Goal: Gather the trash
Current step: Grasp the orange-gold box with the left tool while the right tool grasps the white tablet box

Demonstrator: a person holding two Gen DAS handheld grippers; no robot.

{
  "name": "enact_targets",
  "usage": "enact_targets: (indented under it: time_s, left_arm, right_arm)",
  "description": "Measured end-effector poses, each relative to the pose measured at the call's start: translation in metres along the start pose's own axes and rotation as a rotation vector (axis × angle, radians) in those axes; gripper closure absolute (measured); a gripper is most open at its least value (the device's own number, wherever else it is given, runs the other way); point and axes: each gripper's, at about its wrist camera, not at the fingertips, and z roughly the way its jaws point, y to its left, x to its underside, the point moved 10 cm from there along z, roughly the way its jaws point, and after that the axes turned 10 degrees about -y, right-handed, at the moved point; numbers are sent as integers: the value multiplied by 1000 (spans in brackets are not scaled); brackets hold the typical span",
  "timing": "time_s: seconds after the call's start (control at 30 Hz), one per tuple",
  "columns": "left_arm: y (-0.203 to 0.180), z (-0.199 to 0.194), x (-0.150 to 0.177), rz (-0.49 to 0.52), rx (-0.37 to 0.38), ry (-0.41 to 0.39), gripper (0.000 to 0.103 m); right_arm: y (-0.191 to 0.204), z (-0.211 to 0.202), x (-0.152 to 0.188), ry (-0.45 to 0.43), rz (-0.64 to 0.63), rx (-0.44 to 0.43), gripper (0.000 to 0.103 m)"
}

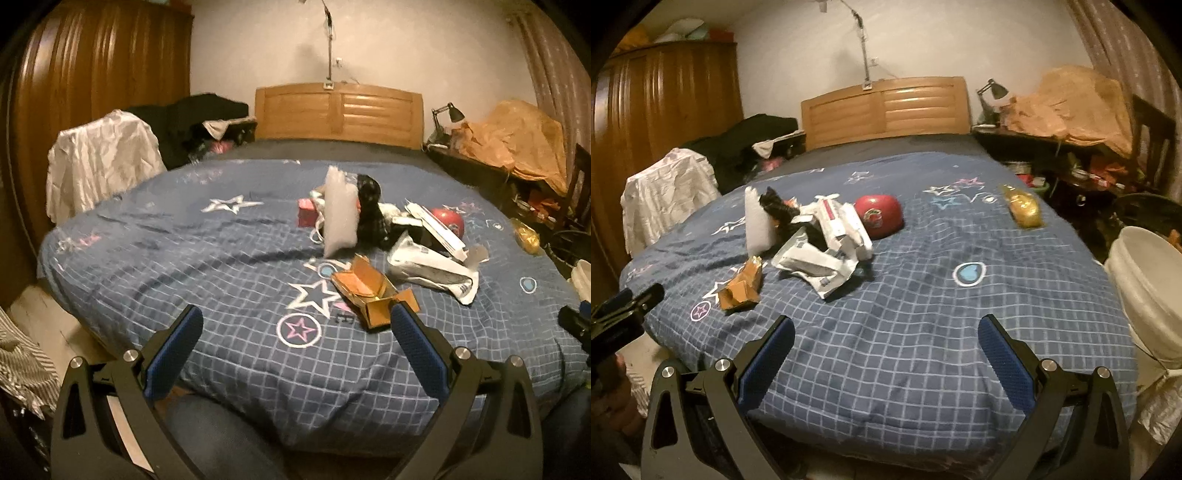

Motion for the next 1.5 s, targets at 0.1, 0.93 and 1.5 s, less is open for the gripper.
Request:
enact_targets:
  time_s: [0.1,0.93,1.5]
  left_arm:
    - [-16,11,-1,-26,76,47,5]
    - [-56,93,27,-133,109,293,55]
    - [-48,83,14,-84,123,242,54]
  right_arm:
    - [-1,8,5,19,-3,7,4]
    - [-25,66,10,63,79,-74,10]
    - [45,248,-49,374,54,-423,13]
